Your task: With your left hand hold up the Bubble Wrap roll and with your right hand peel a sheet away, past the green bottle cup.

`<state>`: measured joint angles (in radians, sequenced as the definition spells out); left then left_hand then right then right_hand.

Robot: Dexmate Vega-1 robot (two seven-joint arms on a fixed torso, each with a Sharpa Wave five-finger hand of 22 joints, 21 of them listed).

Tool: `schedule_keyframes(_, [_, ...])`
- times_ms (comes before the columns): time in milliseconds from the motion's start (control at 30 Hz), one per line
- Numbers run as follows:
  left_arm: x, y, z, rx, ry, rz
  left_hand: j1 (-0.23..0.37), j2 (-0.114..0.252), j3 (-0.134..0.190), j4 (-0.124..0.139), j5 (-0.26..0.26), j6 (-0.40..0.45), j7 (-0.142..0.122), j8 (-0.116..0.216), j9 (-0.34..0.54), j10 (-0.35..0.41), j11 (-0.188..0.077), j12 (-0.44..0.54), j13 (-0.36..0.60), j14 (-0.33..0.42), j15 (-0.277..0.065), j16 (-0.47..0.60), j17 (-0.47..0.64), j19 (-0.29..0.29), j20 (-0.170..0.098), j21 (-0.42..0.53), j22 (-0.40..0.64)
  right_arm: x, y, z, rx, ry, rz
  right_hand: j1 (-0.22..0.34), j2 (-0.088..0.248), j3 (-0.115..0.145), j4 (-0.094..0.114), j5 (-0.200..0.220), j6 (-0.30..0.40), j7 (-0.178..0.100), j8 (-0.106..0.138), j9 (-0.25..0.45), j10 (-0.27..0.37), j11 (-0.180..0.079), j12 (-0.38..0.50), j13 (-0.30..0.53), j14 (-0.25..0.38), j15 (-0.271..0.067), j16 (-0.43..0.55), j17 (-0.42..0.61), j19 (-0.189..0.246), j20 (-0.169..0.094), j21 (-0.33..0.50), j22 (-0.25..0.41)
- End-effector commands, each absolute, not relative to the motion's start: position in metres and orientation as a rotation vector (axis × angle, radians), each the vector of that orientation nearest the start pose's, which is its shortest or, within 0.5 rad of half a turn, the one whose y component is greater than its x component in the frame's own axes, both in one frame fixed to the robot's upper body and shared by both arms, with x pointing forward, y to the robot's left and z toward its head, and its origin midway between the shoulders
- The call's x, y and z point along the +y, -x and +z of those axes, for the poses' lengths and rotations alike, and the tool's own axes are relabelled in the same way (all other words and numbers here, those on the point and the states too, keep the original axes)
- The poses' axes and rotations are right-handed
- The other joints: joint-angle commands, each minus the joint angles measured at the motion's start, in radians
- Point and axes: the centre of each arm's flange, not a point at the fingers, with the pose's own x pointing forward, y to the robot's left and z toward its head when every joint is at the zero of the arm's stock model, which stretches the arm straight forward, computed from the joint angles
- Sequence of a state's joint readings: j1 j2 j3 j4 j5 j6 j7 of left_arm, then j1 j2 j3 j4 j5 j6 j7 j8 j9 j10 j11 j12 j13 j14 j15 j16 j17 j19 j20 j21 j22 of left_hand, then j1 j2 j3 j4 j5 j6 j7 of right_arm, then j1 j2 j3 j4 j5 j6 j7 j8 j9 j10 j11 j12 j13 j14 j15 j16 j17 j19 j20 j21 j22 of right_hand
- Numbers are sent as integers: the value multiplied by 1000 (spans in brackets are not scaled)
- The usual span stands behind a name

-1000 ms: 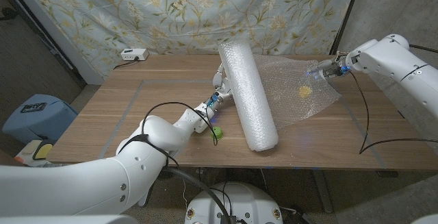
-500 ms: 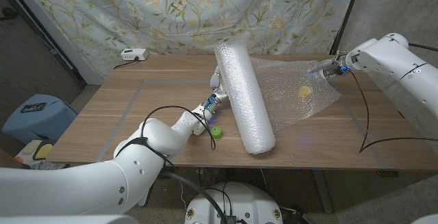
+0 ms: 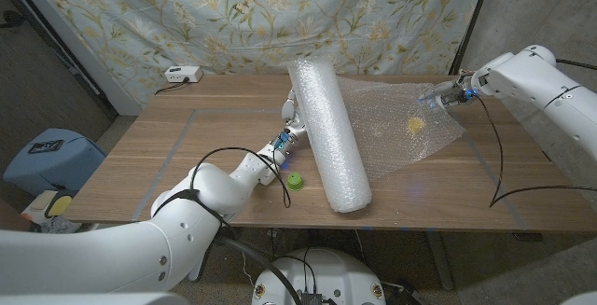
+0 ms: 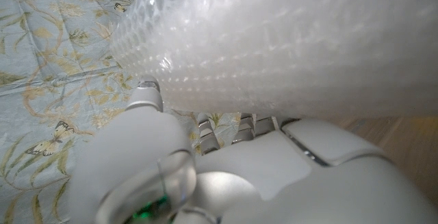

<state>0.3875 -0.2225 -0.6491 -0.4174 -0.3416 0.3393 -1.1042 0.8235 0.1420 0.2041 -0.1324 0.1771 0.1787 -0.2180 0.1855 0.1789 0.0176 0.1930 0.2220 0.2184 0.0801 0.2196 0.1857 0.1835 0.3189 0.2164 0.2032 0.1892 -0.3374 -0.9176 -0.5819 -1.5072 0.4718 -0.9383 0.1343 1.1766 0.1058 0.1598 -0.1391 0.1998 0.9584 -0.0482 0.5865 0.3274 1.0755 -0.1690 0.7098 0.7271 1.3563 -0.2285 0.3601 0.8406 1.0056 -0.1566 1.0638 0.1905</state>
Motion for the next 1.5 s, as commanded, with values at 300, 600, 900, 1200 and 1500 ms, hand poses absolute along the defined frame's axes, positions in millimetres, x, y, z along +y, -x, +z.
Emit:
schedule_keyframes(300, [123,-700,-72,-272,1121,-1081,-4,4,10,-1,2,6,-2,5,3,-3,4,6,1,-5,5,1,3,-3,0,4,3,-408,-641,114,180,570,-72,8,1,-2,0,4,-1,-3,5,5,4,-3,-4,4,7,0,-5,4,-9,-60,15,1])
schedule_keyframes(600, [134,-697,-75,-293,1116,-1105,-5,4,11,-2,2,5,-2,4,3,-4,3,6,1,-5,5,2,3,-4,0,5,3,-403,-641,115,179,577,-75,9,1,-2,0,5,-2,-5,5,5,5,-4,-5,4,8,0,-7,5,-12,-60,20,0])
schedule_keyframes(900, [139,-695,-79,-307,1124,-1109,-6,4,12,-2,2,6,-2,4,3,-4,3,6,0,-5,5,2,3,-5,0,5,3,-400,-641,116,179,582,-76,8,1,-3,1,4,-3,-5,5,5,5,-3,-5,5,9,0,-7,7,-14,-60,25,0])
schedule_keyframes(1200, [145,-694,-83,-317,1131,-1103,-7,4,14,-3,2,6,-2,4,3,-5,2,7,0,-6,5,2,3,-6,0,6,3,-394,-646,115,182,583,-65,8,2,-4,1,5,-3,-6,6,5,6,-6,-7,4,10,0,-9,8,-18,-60,30,-1])
schedule_keyframes(1500, [146,-695,-82,-322,1128,-1098,-9,4,16,-4,2,6,-2,4,3,-4,2,7,0,-6,5,2,3,-6,0,7,3,-386,-652,115,177,583,-50,9,2,-4,0,4,-3,-6,6,6,5,-7,-8,6,9,0,-10,8,-19,-59,34,-1])
